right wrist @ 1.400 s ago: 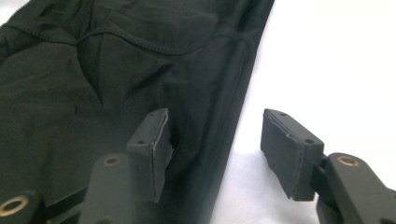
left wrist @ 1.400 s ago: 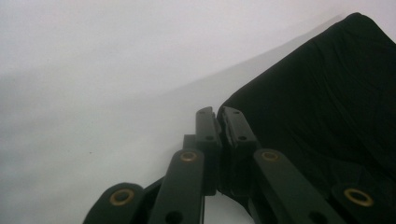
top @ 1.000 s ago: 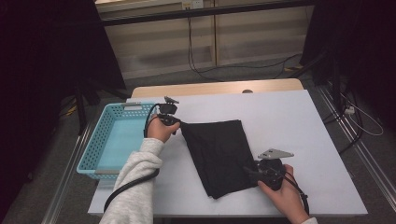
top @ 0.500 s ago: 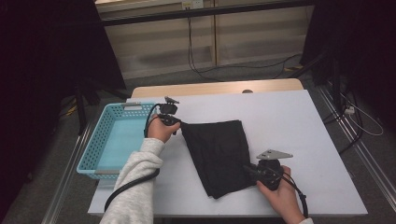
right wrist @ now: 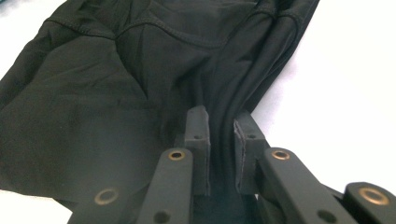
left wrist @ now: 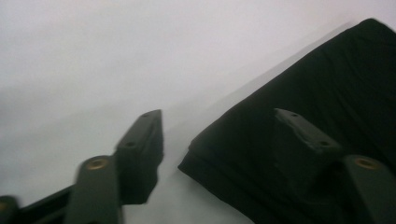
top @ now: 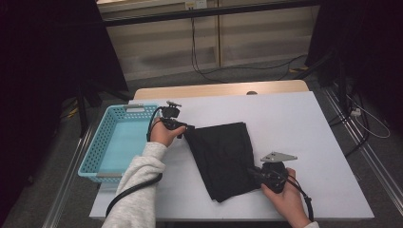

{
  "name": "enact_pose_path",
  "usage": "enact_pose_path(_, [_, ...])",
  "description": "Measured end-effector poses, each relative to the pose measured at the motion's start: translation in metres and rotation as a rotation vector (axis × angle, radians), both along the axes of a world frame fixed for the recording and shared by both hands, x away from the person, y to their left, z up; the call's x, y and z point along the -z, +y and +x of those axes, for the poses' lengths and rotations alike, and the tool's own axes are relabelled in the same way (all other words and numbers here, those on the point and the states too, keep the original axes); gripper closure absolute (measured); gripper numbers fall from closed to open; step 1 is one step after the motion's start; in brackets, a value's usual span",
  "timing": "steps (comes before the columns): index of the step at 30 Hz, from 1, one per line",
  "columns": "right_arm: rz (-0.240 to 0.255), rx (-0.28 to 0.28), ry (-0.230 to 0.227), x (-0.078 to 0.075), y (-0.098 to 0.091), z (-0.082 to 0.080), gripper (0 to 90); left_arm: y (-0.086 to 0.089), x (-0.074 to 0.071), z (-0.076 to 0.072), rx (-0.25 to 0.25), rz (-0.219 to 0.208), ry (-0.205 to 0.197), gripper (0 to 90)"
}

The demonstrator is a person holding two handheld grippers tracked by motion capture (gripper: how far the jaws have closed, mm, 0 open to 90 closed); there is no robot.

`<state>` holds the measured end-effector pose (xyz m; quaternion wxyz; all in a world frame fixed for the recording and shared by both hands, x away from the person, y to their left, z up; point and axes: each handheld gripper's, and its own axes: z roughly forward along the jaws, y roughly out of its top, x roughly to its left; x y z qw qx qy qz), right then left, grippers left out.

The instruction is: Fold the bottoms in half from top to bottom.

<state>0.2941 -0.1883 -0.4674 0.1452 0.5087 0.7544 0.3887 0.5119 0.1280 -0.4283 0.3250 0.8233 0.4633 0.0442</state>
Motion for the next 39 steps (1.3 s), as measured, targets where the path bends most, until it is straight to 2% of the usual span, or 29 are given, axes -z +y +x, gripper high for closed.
enact_pose_path(6, [-0.001,-0.001,-0.004,0.0,0.0,0.0,78.9,-0.003,0.015,-0.003,-0.013,0.043,-0.004,19.2])
enact_pose_path(8, [-0.017,-0.005,-0.013,0.0,0.001,-0.001,78.9,-0.005,0.019,-0.004,-0.001,0.062,0.003,16.7])
enact_pose_path(11, [-0.008,-0.006,-0.009,0.0,0.001,0.0,78.9,-0.011,0.021,-0.007,0.014,0.097,-0.018,16.2])
enact_pose_path(13, [-0.004,-0.006,-0.009,0.0,0.0,0.0,78.9,-0.015,0.02,-0.01,0.047,0.1,-0.024,23.7])
enact_pose_path(15, [-0.007,-0.007,-0.01,0.0,0.001,0.0,79.0,-0.019,0.019,-0.014,0.066,0.089,-0.013,26.3])
enact_pose_path(18, [-0.007,-0.006,-0.01,0.0,0.001,-0.001,78.9,-0.025,0.019,-0.019,0.074,0.114,-0.027,30.3])
enact_pose_path(23, [-0.013,-0.006,-0.013,0.0,0.001,-0.001,78.9,-0.029,0.015,-0.023,0.103,0.149,-0.013,47.5])
enact_pose_path(27, [-0.011,-0.004,-0.012,0.0,0.001,-0.001,78.9,-0.03,0.014,-0.022,0.097,0.166,0.002,56.9])
enact_pose_path(33, [-0.011,-0.003,-0.013,0.0,0.001,-0.001,79.0,-0.033,0.012,-0.021,0.092,0.172,0.025,62.2])
enact_pose_path(35, [-0.01,0.0,-0.013,0.0,0.002,-0.001,79.0,-0.032,0.012,-0.02,0.086,0.162,0.041,68.0])
enact_pose_path(37, [-0.013,0.001,-0.013,0.0,0.003,-0.002,79.0,-0.034,0.012,-0.02,0.084,0.14,0.064,79.0])
enact_pose_path(39, [-0.01,0.002,-0.015,0.0,0.003,-0.002,79.1,-0.035,0.011,-0.02,0.077,0.141,0.078,82.4])
